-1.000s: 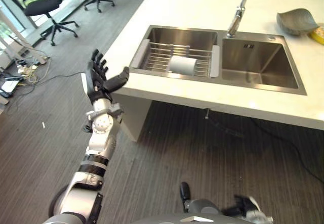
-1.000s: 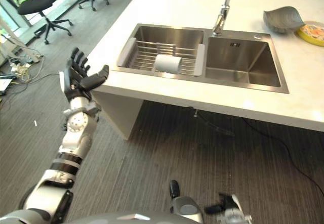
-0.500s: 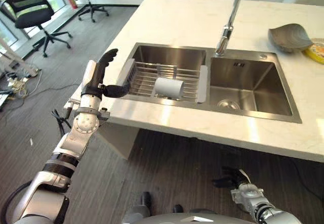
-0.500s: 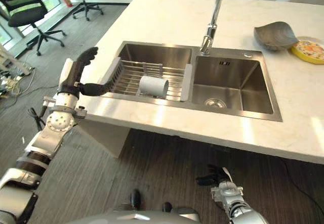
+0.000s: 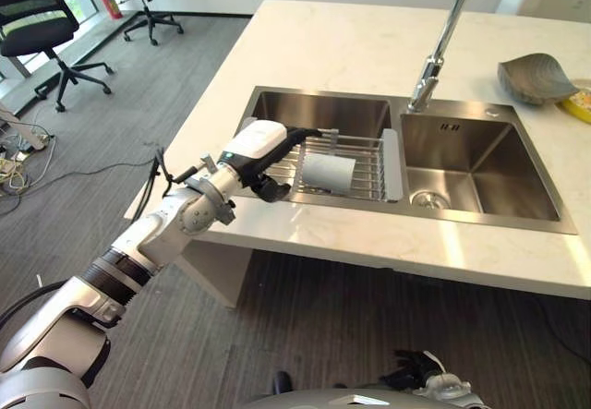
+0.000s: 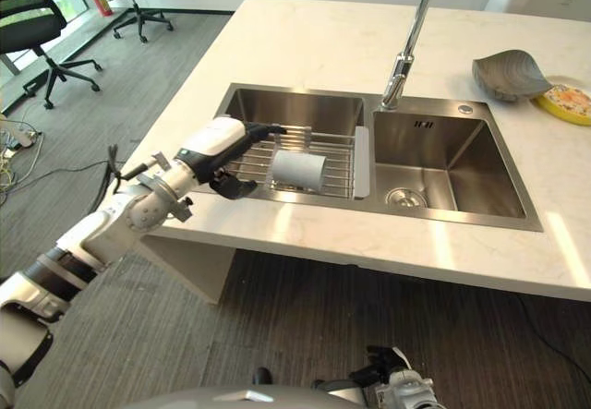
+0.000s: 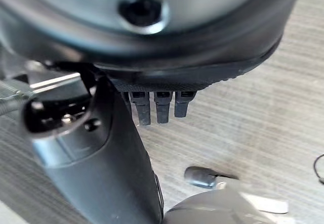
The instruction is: Place the dishes in the dishwasher.
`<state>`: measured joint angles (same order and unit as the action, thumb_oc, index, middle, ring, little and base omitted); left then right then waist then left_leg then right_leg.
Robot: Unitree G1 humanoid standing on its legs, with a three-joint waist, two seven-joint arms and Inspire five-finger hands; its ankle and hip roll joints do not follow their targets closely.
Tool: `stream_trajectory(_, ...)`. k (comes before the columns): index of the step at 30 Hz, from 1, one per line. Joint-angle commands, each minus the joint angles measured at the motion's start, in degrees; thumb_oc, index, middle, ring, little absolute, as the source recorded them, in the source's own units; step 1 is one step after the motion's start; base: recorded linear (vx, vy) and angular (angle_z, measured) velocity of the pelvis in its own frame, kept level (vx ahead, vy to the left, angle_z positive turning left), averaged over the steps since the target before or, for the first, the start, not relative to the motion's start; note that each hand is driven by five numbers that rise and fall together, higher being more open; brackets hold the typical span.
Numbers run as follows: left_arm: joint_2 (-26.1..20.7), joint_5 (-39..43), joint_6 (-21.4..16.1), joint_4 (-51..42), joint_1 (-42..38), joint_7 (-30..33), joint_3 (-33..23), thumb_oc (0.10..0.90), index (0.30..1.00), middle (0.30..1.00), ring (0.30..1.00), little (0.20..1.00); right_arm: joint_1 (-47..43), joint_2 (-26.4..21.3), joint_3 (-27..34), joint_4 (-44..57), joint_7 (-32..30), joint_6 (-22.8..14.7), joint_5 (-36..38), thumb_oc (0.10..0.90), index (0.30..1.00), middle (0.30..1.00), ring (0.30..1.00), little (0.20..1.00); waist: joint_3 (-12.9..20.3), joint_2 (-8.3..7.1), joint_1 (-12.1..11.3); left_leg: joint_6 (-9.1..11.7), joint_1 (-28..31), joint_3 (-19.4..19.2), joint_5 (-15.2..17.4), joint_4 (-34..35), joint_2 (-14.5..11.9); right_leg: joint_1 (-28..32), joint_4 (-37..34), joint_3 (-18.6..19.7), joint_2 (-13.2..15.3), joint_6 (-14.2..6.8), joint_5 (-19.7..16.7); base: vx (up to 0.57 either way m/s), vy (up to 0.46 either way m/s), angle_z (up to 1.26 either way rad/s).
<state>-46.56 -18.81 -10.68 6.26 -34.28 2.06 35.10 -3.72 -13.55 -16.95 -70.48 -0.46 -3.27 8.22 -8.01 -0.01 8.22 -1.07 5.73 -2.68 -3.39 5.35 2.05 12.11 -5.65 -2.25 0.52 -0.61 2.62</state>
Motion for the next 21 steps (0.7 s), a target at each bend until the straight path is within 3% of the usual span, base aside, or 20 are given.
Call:
stream_trajectory(1,2.27,-1.72,-0.47,1.55,-11.46,2.66,-4.51,0.8,0.9,0.9,0.9,0.9,-0.85,-2.38,1.05,-1.44,-0.4,-1.22,0.48,0.8,0.9,0.9,0.9,0.9,3.77,0.23,-1.31,5.16,4.19,-3.44,6.71,-0.35,-3.5,-4.82,1.19,0.49,2.91,-6.24,-2.15,0.0,0.015,-0.07)
stream_trajectory(7,7.32,-4.5,2.02,8.1,-16.37,4.12,-2.3,0.8,0.9,0.9,0.9,0.9,-0.06,-1.79,0.72,-1.28,-0.69,-0.78,0.83,0.8,0.9,0.9,0.9,0.9,3.56,0.9,0.12,4.77,4.93,-4.3,7.25,-0.35,-3.33,-4.73,1.38,1.61,2.95,-6.41,-2.19,-0.01,0.02,-0.09)
stream_trajectory(14,13.51,-6.78,7.54,21.25,-19.32,5.09,-1.8,0.8,0.9,0.9,0.9,0.9,1.55,-0.98,0.83,-1.83,-0.73,0.09,1.65,0.8,0.9,0.9,0.9,0.9,3.29,1.52,1.41,4.45,5.72,-4.91,7.56,-0.35,-3.3,-4.63,1.51,3.25,2.66,-6.22,-1.96,0.0,-0.001,-0.17)
stream_trajectory(21,14.42,-8.94,9.87,29.45,-22.9,4.08,0.89,0.8,0.9,0.9,0.9,0.9,2.66,-1.22,0.84,-2.14,-0.67,0.26,2.63,0.8,0.9,0.9,0.9,0.9,3.04,2.04,2.37,4.42,5.86,-4.81,7.48,-0.35,-3.31,-4.52,1.19,4.05,2.59,-6.2,-1.8,0.0,-0.006,-0.02)
